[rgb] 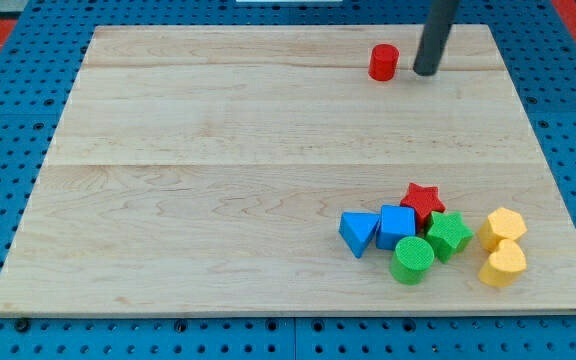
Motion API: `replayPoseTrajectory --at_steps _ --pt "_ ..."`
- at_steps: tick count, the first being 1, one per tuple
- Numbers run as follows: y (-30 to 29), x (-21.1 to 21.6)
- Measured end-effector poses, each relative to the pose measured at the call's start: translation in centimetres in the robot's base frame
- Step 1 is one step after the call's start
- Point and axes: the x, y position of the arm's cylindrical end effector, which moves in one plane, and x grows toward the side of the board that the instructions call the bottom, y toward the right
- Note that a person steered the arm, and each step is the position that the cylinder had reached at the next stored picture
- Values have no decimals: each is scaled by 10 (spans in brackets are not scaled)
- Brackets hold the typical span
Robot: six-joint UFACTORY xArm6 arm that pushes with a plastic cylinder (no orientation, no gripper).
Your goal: Push the red circle into the red star
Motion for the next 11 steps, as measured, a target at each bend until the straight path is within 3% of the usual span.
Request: replayPoseTrajectory --at_steps 1,2,3,5,6,7,9,11 --pt "-13 -43" --pt "-37 -4" --pt "-27 68" --pt "-42 52" --pt "-81 62" --pt "-66 140" --pt "-111 137" --pt "-70 211"
